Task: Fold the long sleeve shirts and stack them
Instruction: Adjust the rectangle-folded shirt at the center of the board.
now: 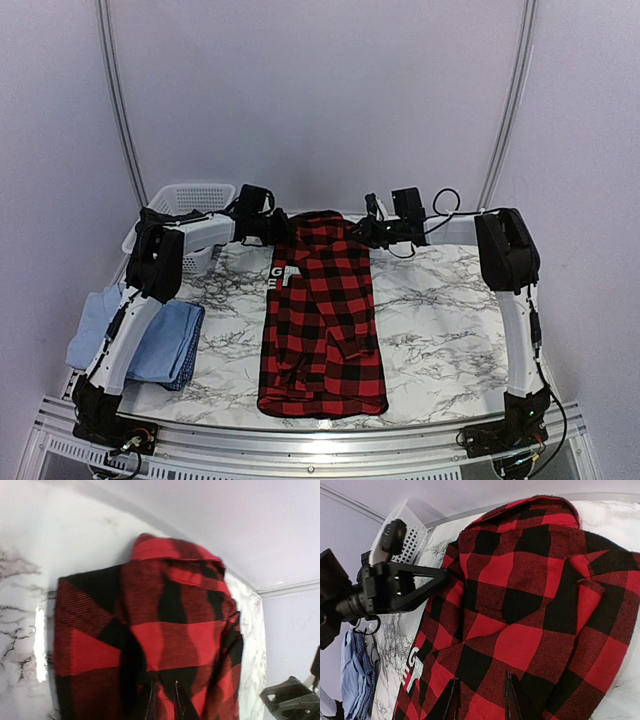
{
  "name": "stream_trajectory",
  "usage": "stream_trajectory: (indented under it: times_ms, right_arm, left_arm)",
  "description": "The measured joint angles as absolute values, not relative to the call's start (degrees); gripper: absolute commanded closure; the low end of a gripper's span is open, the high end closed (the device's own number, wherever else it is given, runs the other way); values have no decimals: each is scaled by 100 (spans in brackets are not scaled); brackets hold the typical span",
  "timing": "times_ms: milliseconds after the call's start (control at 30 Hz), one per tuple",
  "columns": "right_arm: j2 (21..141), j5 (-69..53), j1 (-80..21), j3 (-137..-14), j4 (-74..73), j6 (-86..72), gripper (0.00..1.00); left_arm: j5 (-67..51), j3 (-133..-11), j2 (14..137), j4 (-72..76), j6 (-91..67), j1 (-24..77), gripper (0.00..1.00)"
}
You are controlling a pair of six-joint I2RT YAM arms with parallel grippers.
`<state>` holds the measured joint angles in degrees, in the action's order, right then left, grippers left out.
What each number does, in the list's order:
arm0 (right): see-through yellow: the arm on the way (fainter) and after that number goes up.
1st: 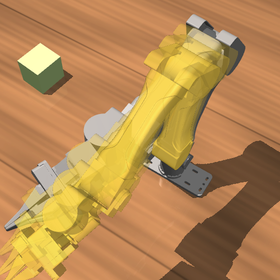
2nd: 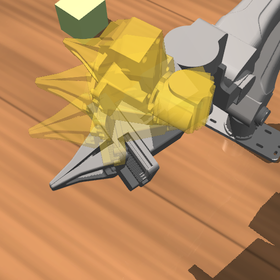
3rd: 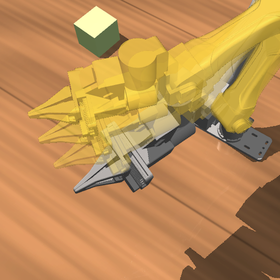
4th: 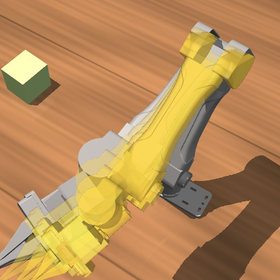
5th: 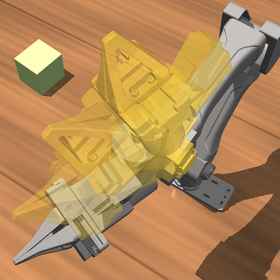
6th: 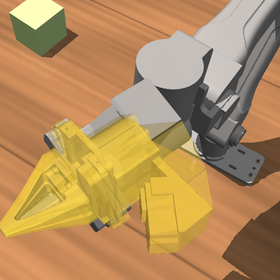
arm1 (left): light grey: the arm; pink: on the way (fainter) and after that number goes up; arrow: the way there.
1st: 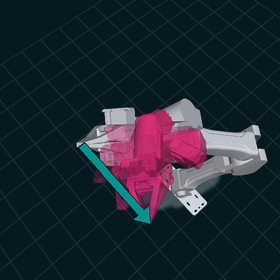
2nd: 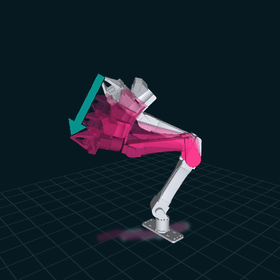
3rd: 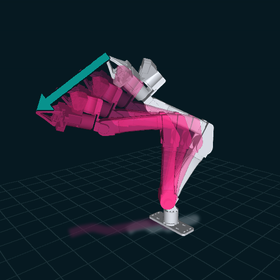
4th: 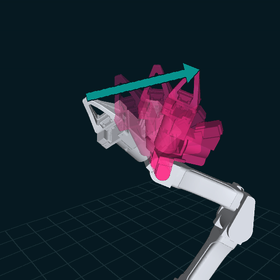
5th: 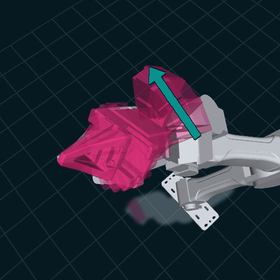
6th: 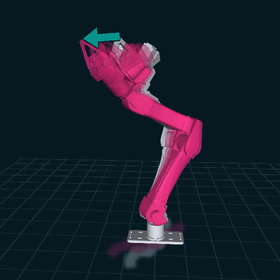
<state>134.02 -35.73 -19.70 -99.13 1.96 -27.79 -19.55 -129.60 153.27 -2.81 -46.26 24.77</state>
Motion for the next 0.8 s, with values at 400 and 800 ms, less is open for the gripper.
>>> stream_trajectory:
  times_ms: [400,800]
  right_arm:
    - [13472,-3564,-2056,-10073,189,-2742,74]
    - [15546,-3194,-1999,-12831,307,-3273,79]
  left_arm:
    - [-2115,-13266,15751,-69,-5009,2259,79]
    - [-2268,-12234,14608,-8,-4523,2285,76]
